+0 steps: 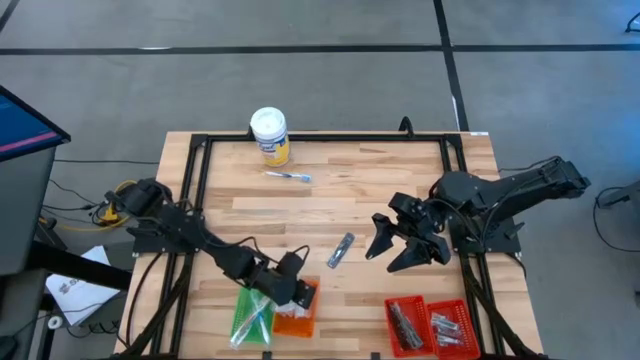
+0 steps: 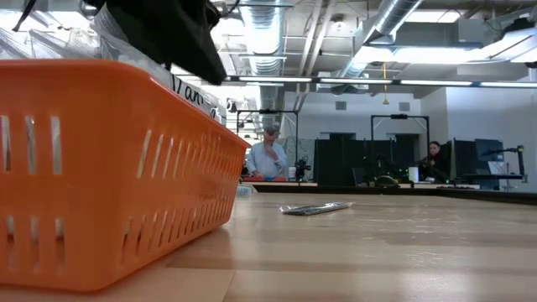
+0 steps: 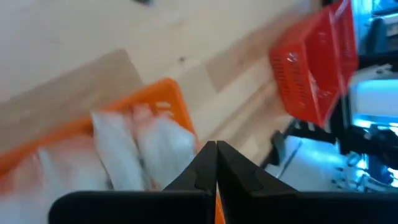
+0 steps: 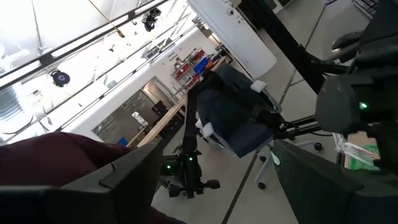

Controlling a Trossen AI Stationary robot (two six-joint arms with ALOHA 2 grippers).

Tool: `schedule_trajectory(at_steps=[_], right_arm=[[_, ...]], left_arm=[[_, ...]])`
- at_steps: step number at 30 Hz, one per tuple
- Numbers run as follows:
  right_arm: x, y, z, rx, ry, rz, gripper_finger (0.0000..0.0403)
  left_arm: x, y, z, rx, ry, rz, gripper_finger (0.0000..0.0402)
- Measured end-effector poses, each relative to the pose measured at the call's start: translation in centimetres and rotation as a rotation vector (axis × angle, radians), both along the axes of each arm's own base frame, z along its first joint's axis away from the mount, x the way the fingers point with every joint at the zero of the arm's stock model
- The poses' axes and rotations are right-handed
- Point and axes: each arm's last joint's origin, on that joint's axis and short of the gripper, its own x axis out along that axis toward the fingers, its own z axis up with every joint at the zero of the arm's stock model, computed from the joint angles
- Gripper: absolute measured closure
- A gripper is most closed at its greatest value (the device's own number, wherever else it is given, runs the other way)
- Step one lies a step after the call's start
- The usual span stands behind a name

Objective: Pick & Place Travel size toiletries
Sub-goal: Put the black comb into the left red basket

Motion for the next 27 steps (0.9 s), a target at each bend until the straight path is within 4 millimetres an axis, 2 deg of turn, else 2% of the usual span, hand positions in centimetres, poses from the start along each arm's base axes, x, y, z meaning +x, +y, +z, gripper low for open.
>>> schedule_trajectory(at_steps=[7,15,18,23,27], right_arm=[[0.1,-0.2,0.0,0.002,0.003,0.005,0.0106],[0.1,-0.2,-0.1,0.002,0.012,0.009,0.0106],[0.1,-0.2,-0.2,-0.002,0.028,0.010,0.0106],[0.1,-0.3,-0.8,-0.017,0.086,0.009,0.0106],[0.2,-1.0,-1.4,-0.046,0.136,0.048,0.0106]], left_arm=[[0.2,1.0,-1.2,0.035,0.082,0.011,0.0401],[0.3,0.7,-1.8,0.034,0.088,0.005,0.0401],[0.4,0.8,-0.8,0.053,0.029,0.042,0.0401],[0.0,1.4,2.1,0.123,-0.112,0.125,0.0401],[0.0,2.9,3.8,0.162,-0.171,0.153,0.0401]])
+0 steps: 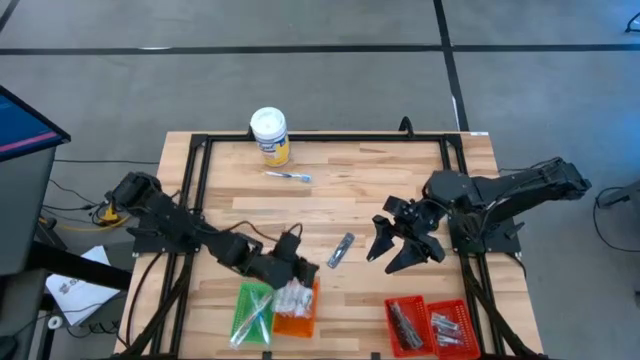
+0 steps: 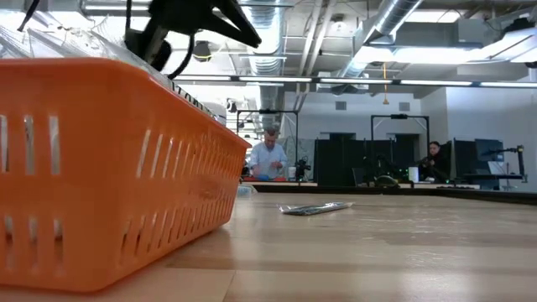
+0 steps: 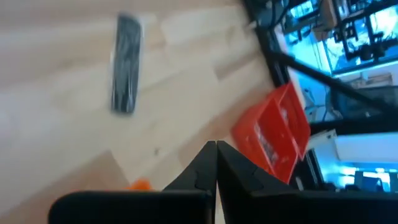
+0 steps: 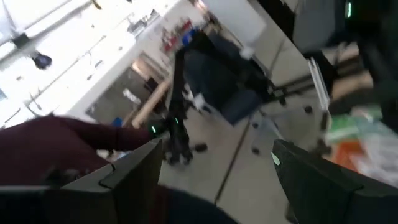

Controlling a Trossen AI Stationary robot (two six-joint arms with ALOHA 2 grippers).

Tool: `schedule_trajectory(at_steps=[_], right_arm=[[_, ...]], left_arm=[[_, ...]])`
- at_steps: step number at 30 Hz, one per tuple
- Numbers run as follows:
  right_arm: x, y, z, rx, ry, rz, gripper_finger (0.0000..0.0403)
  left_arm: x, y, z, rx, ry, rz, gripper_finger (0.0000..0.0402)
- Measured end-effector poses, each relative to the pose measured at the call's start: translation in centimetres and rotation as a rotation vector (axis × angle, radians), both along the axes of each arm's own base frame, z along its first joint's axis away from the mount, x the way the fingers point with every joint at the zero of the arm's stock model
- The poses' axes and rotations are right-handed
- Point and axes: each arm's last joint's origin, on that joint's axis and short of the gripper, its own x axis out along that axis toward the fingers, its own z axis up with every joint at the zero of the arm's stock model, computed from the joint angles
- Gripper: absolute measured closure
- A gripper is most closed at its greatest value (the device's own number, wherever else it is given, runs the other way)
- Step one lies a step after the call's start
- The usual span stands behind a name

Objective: Pick & Place Travel size toiletries
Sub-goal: Put the black comb into the left red basket

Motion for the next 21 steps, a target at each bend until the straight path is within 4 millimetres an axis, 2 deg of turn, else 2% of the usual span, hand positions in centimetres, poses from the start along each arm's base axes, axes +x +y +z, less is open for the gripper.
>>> schedule_trajectory(at_steps=[4,7,10,14,18,21], right_arm=[[0.1,-1.4,-1.5,-0.073,0.113,0.003,0.0106],[-0.1,-2.6,-2.9,-0.171,0.202,-0.037,0.0106],[-0.2,-3.9,-4.5,-0.336,0.283,-0.127,0.0106],[0.2,-5.4,-6.8,-0.503,0.459,-0.316,0.0106],[1.7,-6.4,-8.7,-0.602,0.571,-0.449,0.0106],[3.3,-6.4,-10.7,-0.622,0.634,-0.470,0.0106]], left_arm=[[1.0,2.4,0.1,0.030,0.011,0.008,0.0401],[2.2,4.5,-0.5,0.034,0.038,-0.022,0.0401],[3.0,6.6,-1.3,0.053,0.086,-0.065,0.0401],[3.6,9.0,-1.5,0.109,0.105,-0.086,0.0401],[3.9,11.0,-1.5,0.147,0.115,-0.099,0.0401],[3.9,11.8,-1.6,0.173,0.127,-0.109,0.0401]])
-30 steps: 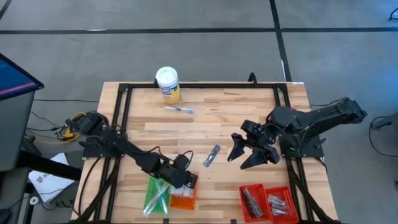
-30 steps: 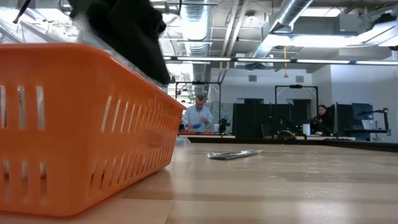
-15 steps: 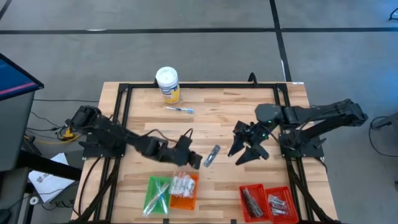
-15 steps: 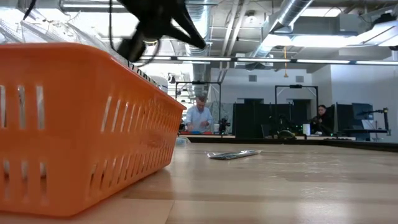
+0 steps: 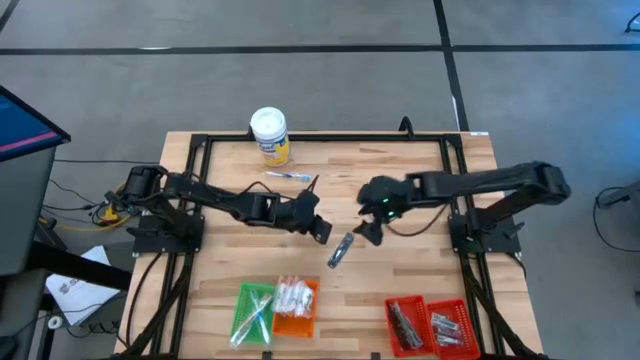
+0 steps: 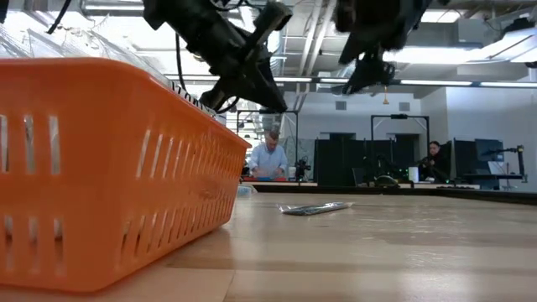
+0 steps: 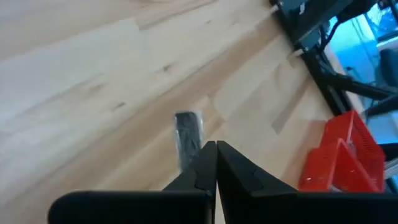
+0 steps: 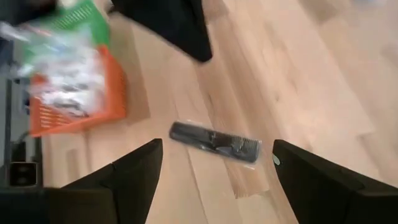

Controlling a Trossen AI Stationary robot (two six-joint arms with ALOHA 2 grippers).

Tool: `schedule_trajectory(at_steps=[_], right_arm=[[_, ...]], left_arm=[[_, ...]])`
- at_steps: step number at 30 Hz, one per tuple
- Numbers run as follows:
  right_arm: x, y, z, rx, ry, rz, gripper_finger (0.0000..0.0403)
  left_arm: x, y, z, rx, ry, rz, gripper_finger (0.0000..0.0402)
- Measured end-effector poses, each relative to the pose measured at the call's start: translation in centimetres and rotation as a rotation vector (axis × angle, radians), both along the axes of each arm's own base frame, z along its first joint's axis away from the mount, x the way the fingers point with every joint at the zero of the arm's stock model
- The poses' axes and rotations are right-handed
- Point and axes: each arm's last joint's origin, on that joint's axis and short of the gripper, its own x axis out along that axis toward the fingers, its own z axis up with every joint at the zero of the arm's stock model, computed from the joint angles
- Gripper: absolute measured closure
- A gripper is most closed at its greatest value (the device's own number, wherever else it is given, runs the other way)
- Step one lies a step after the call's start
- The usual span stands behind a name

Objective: Pick & Place Travel size toiletries
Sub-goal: Put the black comb into the left red basket

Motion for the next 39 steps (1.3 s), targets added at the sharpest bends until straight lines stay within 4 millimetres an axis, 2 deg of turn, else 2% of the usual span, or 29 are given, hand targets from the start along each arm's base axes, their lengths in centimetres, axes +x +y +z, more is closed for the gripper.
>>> schedule_trajectory(at_steps=[5,9,12,17,19,22,30,33,39], right_arm=[[2.6,1.7,-4.3,0.061,0.125,0.133,0.0112],[3.4,3.9,-7.2,0.036,0.232,0.192,0.0155],[3.4,5.5,-8.2,-0.051,0.255,0.211,0.0218],[3.7,7.4,-8.7,-0.185,0.206,0.230,0.0361],[4.1,7.7,-8.8,-0.189,0.164,0.235,0.0390],[4.9,7.3,-9.5,-0.148,0.152,0.206,0.0385],[5.4,5.5,-11.1,0.024,0.228,0.242,0.0397],[5.1,4.9,-12.0,0.029,0.307,0.222,0.0401],[5.1,4.9,-13.8,0.015,0.398,0.242,0.0401]], left_arm=[[-0.5,0.3,-1.0,0.050,0.037,-0.035,0.0400],[-1.5,-0.1,-2.7,0.007,0.085,-0.020,0.0400],[-2.2,-0.7,-3.9,0.003,0.118,-0.039,0.0400],[-2.6,-1.5,-4.6,-0.013,0.099,-0.049,0.0400],[-2.5,-1.6,-4.4,-0.009,0.080,-0.051,0.0400],[-2.4,-1.4,-4.3,-0.010,0.063,-0.045,0.0400],[-2.0,-1.2,-4.0,-0.014,0.020,-0.040,0.0400],[-2.0,-1.3,-4.0,-0.019,0.013,-0.048,0.0400],[-2.0,-1.4,-3.9,-0.028,0.006,-0.070,0.0400]])
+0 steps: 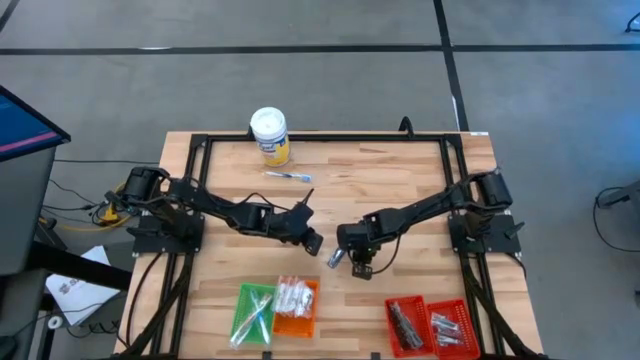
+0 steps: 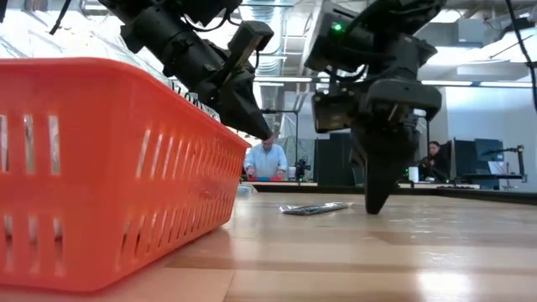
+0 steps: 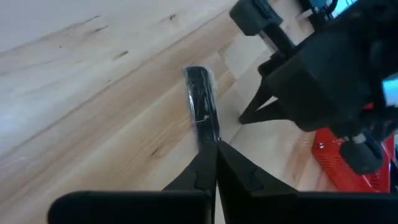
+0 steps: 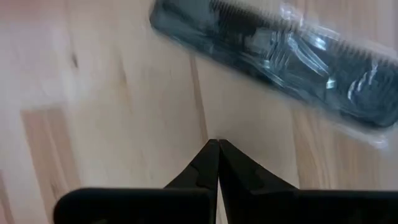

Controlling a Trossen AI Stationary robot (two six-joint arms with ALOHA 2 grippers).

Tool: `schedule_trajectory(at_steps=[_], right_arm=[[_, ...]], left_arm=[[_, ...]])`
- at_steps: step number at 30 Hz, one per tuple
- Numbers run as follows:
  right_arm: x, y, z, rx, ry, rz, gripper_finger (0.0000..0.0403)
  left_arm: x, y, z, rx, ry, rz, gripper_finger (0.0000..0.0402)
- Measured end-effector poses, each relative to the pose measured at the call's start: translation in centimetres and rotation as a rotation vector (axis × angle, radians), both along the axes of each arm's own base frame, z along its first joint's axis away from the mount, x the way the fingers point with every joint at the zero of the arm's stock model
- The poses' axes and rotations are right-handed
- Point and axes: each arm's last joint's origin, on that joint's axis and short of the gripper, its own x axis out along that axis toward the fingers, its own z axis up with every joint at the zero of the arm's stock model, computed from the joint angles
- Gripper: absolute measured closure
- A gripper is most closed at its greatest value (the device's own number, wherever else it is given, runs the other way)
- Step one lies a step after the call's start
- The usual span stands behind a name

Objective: Pick & Place Travel size toiletries
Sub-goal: Put the black comb into the left red basket

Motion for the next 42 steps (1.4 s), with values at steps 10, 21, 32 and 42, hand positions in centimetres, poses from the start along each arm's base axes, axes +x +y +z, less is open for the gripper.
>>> schedule_trajectory(at_steps=[10,21,32,42], right_arm=[[0.5,-1.2,-1.1,0.006,-0.007,-0.011,0.0402],[1.8,-2.9,-0.8,-0.039,-0.144,-0.043,0.0403],[2.1,-2.6,-0.5,-0.140,-0.159,-0.034,0.0403],[1.9,-0.8,-0.3,-0.170,-0.177,-0.180,0.0403]], left_arm=[[0.1,0.1,0.1,0.000,-0.016,-0.010,0.0400],[0.2,0.5,0.1,0.023,-0.017,-0.014,0.0400],[0.2,0.5,0.2,0.026,-0.020,-0.018,0.0400],[0.2,0.5,0.2,0.044,-0.020,-0.020,0.0400]])
